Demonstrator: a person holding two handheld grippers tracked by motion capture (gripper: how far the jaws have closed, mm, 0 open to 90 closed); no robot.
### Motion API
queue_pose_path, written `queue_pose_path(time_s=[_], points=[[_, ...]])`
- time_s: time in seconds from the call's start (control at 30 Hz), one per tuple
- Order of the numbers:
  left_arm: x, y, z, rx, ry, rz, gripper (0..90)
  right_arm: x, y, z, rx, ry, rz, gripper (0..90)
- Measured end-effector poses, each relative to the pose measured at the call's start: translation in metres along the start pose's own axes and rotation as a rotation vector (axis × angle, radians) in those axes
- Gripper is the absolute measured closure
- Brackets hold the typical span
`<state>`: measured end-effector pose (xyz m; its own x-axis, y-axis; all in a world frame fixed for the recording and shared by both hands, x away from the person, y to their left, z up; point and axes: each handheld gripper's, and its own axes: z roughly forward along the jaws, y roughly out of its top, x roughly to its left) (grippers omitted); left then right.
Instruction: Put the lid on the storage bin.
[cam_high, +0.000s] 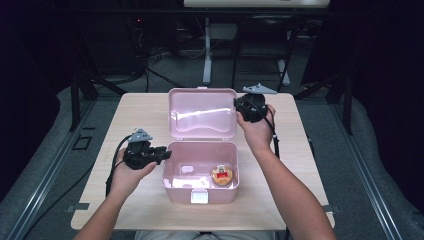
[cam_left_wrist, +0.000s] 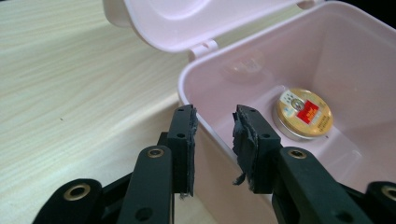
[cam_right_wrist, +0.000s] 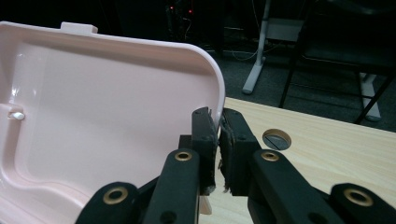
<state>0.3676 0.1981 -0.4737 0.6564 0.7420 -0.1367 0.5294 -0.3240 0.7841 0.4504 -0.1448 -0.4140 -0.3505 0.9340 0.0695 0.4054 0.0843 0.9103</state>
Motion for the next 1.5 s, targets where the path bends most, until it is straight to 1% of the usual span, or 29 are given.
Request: queue_pose_path(time_s=[0.03,0.07,0.17,0.2,0.27,0.37,0.47,0.53,0.6,0.8,0.97,1.03,1.1,1.17,1.3,1.43,1.5], points=[[0.002,0.003,0.000,0.000,0.008,0.001,67.8,0.000,0.000,0.000,0.002,0.000,0.001,84.5],[0.004,0.006,0.001,-0.011,0.017,-0.004,67.7,0.000,0.000,0.000,0.001,0.001,0.002,84.5],[0.009,0.016,0.002,-0.038,0.014,-0.016,67.0,-0.001,0.000,0.000,-0.001,0.002,0.004,84.5],[0.011,0.019,0.002,-0.040,0.015,-0.010,66.3,-0.001,0.000,0.000,0.000,0.003,0.003,84.5],[0.012,0.026,0.003,-0.051,0.030,-0.003,65.3,-0.001,0.000,0.000,-0.002,0.005,0.004,84.5],[0.015,0.037,0.006,-0.060,0.048,-0.002,65.0,-0.001,-0.001,0.000,-0.003,0.007,0.003,84.5],[0.019,0.047,0.010,-0.069,0.055,0.006,64.1,-0.001,-0.001,-0.001,-0.004,0.008,0.002,84.5],[0.021,0.053,0.012,-0.075,0.061,0.001,64.0,-0.001,-0.001,-0.001,-0.003,0.008,0.003,84.5],[0.024,0.058,0.014,-0.087,0.061,-0.017,64.0,-0.001,-0.001,-0.001,-0.003,0.008,0.003,84.5],[0.032,0.073,0.019,-0.104,0.091,-0.034,64.0,-0.001,-0.001,-0.001,-0.003,0.011,0.006,84.5],[0.040,0.086,0.023,-0.105,0.101,-0.057,66.3,-0.001,-0.001,-0.001,-0.005,0.011,0.007,84.5],[0.042,0.090,0.025,-0.119,0.109,-0.068,67.0,-0.002,-0.001,-0.001,-0.006,0.013,0.008,84.5],[0.044,0.094,0.027,-0.114,0.115,-0.069,68.1,-0.001,-0.001,-0.001,-0.009,0.014,0.009,84.6],[0.045,0.097,0.029,-0.120,0.123,-0.078,68.3,-0.001,-0.001,-0.002,-0.011,0.015,0.007,84.6],[0.045,0.101,0.033,-0.131,0.131,-0.080,71.7,-0.002,-0.001,-0.002,-0.012,0.020,0.008,84.5],[0.046,0.103,0.035,-0.129,0.149,-0.095,75.3,-0.002,-0.001,-0.002,-0.014,0.021,0.008,84.5],[0.046,0.104,0.036,-0.127,0.158,-0.096,77.6,-0.002,-0.002,-0.002,-0.016,0.021,0.009,84.5]])
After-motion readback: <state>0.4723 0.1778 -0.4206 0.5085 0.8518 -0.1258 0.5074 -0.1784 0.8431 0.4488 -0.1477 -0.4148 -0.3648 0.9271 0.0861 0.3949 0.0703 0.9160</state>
